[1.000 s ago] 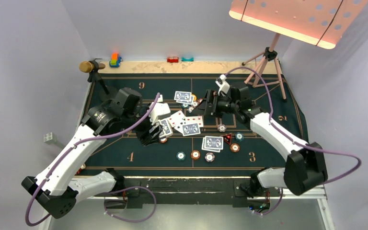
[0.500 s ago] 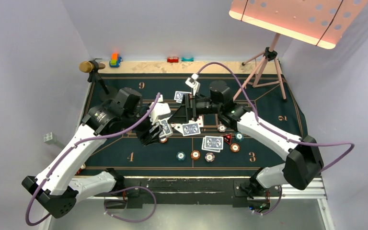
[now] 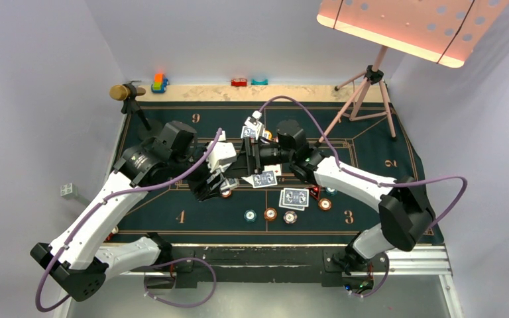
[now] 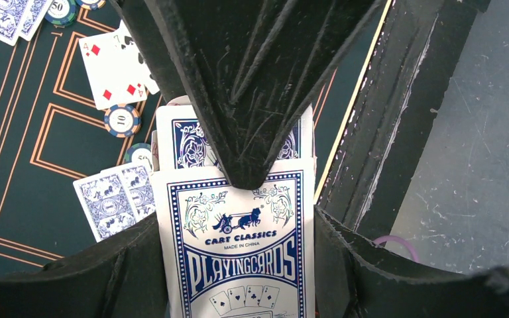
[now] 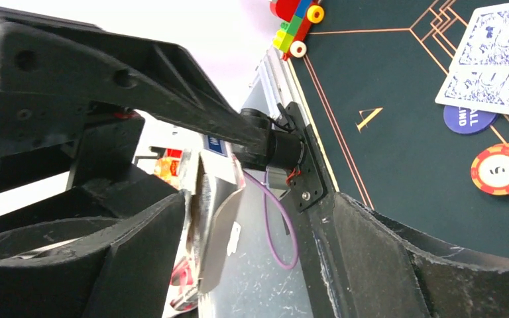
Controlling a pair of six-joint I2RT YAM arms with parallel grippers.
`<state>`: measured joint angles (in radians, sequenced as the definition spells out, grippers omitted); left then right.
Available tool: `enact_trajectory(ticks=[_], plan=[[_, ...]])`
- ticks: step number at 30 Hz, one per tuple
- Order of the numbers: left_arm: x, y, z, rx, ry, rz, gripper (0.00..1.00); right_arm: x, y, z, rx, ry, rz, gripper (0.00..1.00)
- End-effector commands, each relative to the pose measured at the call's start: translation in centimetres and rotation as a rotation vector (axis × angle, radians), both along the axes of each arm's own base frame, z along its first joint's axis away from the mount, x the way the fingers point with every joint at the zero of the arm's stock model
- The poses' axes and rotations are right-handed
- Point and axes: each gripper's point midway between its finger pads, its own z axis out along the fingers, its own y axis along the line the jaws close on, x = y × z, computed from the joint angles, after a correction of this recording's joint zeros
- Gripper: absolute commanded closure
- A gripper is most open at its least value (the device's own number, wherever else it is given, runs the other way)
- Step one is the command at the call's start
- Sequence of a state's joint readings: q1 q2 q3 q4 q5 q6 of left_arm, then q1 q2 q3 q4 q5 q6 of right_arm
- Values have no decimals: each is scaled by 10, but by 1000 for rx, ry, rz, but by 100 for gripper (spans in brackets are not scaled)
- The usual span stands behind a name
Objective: Distribute texas hold em gaming equipment
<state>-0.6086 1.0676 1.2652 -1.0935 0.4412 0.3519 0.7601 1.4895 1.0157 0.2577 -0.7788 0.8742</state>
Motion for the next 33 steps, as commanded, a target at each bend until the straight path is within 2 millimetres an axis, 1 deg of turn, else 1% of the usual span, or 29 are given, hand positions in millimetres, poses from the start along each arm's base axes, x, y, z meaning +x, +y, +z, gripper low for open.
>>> enact_trajectory(ticks=[1, 3, 10, 17, 21, 25, 30, 33], plan=[[4, -3, 14, -35, -41, -5, 100, -4, 2, -3, 23, 23, 23, 18], [4, -3, 15, -37, -43, -5, 100, -4, 1, -5, 17, 30, 20, 23], [3, -3, 16, -39, -46, -4, 100, -1, -8, -5, 8, 36, -7, 25], [2, -2, 18, -43, -48, -5, 100, -2, -12, -9, 19, 57, -12, 33], [0, -2, 19, -45, -49, -6, 100, 1, -17, -8, 19, 54, -26, 36], [0, -2, 18, -46, -48, -7, 100, 3, -23, -3, 27, 45, -42, 39], [0, -2, 18, -45, -47, -7, 100, 4, -31, 3, 33, 36, -60, 47], [0, -2, 19, -47, -49, -7, 100, 7, -39, 8, 40, 35, -83, 56]])
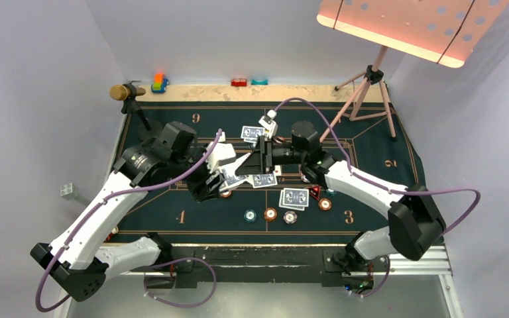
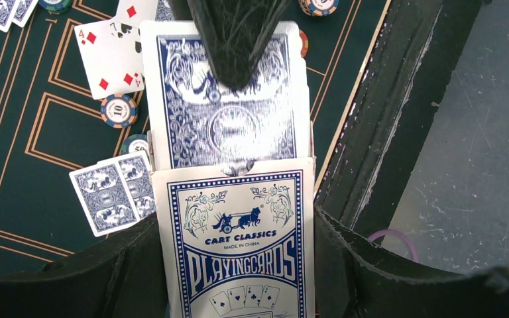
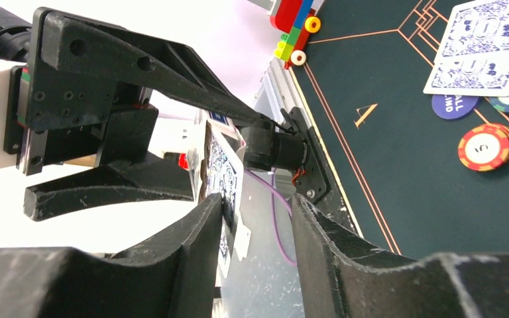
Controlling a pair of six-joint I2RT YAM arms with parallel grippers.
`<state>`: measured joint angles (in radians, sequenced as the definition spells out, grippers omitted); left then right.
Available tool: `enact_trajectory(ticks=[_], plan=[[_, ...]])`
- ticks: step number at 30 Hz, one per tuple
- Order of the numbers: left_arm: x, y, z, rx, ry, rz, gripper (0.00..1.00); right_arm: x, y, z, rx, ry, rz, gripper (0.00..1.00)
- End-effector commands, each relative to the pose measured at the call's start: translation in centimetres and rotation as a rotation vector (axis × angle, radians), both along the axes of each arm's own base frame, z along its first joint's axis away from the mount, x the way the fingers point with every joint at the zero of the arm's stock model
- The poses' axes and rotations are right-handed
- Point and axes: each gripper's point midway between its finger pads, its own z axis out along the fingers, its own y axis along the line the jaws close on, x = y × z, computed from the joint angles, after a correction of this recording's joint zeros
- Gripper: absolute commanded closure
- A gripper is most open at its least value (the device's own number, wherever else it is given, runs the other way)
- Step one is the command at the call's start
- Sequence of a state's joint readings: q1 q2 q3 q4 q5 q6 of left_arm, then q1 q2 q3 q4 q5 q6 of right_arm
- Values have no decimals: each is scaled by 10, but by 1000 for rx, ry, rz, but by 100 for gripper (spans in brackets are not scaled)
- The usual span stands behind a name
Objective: Distribute texas hold em gaming equipment
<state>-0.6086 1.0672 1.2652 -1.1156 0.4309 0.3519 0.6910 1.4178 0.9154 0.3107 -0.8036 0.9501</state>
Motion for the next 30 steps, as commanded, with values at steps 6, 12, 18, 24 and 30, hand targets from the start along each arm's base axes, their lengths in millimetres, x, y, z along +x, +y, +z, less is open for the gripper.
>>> enact_trajectory(ticks=[6, 12, 18, 24, 30], plan=[[3, -5, 20, -60, -61, -12, 100, 2, -28, 21, 53, -17, -61, 68], [3, -5, 19, -58, -60, -11, 100, 1, -35, 33, 77, -25, -72, 83], [3, -5, 19, -58, -60, -11, 100, 2, -40, 40, 63, -51, -87, 82], [2, -5, 20, -62, -62, -11, 100, 6, -46, 42, 16, -94, -105, 78], [1, -4, 21, -63, -64, -11, 100, 10, -55, 43, -4, -103, -135, 78]])
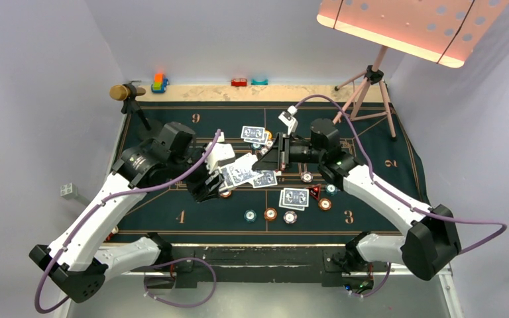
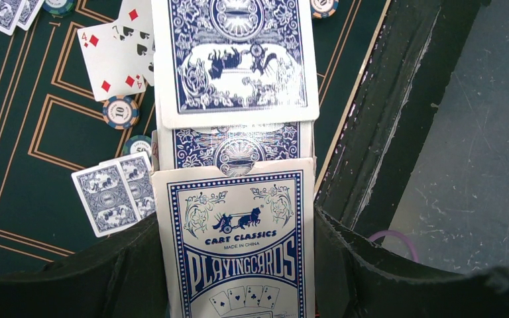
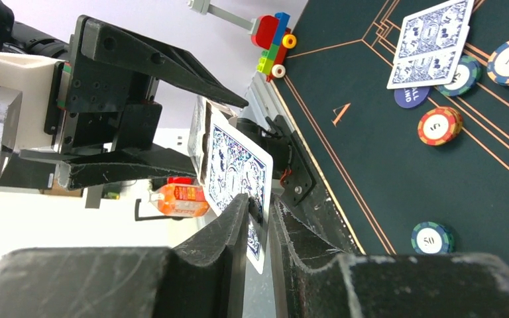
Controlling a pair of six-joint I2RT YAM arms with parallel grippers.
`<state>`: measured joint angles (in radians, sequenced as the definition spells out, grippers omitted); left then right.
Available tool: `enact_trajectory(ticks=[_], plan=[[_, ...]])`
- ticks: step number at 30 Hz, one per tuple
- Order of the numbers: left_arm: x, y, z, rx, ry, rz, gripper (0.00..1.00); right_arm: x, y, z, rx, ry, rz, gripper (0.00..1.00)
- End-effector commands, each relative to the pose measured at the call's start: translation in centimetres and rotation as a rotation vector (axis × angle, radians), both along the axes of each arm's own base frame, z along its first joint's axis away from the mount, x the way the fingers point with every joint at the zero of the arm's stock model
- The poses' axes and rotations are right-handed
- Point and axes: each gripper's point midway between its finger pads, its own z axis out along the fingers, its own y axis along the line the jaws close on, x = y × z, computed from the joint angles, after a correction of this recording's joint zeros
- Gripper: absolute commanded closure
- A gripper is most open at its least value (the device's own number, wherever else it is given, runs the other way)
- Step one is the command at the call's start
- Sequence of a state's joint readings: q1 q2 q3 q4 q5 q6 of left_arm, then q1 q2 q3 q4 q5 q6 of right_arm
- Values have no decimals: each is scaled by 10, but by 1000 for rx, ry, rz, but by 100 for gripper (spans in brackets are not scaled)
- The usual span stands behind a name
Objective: Distribute texas hold em gaming equipment
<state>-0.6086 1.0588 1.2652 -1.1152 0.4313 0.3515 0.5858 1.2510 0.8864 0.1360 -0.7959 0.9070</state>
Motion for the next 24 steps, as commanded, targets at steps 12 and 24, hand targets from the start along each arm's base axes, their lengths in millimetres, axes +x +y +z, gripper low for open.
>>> enact_trajectory(ticks=[12, 24], plan=[[1, -3, 20, -56, -62, -11, 100, 18, -41, 39, 5, -116, -142, 84], [0, -2, 18, -51, -64, -14, 100, 69, -64, -66, -127, 47, -288, 100]])
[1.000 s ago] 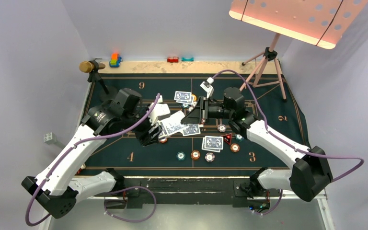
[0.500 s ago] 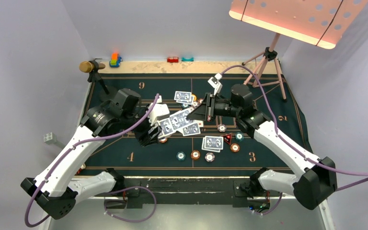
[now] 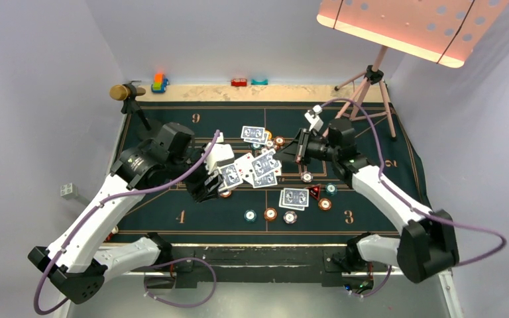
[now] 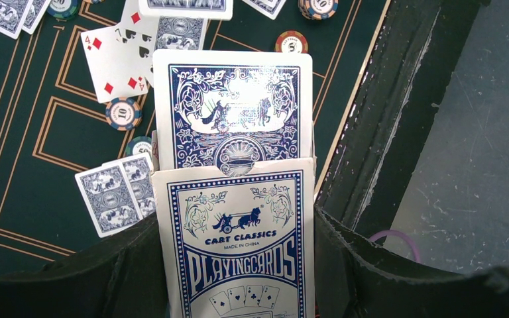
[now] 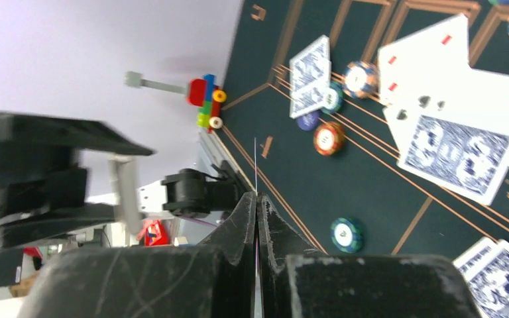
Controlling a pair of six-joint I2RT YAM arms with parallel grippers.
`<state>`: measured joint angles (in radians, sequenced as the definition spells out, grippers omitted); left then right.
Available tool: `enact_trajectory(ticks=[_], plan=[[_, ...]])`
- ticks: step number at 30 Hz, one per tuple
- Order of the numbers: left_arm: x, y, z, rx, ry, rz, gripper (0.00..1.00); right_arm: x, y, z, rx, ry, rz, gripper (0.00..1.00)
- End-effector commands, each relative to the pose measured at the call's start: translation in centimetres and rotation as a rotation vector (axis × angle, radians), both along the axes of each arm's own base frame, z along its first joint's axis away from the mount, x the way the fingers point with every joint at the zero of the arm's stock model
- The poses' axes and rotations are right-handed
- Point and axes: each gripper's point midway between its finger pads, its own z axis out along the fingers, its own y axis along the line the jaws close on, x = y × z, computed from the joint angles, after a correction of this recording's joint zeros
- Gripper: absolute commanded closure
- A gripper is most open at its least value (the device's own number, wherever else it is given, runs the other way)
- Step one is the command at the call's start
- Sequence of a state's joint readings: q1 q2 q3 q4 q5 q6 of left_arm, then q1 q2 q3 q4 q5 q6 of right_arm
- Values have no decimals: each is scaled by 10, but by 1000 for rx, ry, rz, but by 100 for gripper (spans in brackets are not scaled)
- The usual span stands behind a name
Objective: Distribute texas hold em gaming equipment
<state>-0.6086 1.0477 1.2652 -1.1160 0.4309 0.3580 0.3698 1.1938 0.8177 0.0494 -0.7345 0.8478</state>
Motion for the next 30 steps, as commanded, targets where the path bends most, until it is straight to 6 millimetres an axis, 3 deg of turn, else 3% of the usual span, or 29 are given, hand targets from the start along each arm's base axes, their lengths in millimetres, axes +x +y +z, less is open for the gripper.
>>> enact_trajectory(ticks=[1, 9, 15, 22, 30], plan=[[1, -3, 15, -44, -48, -11, 100, 21, -1, -51, -68, 58, -45, 100], [1, -2, 11, -37, -46, -13, 100, 52, 0, -112, -140, 127, -128, 100], [1, -2, 3, -21, -26, -13, 100, 56, 10, -145, -218, 135, -129, 100], [0, -2, 4, -25, -26, -14, 100, 58, 14, -174, -261, 174, -143, 100], [0, -1, 0, -17, -21, -12, 100, 51, 21, -188, -312, 215, -103, 100]])
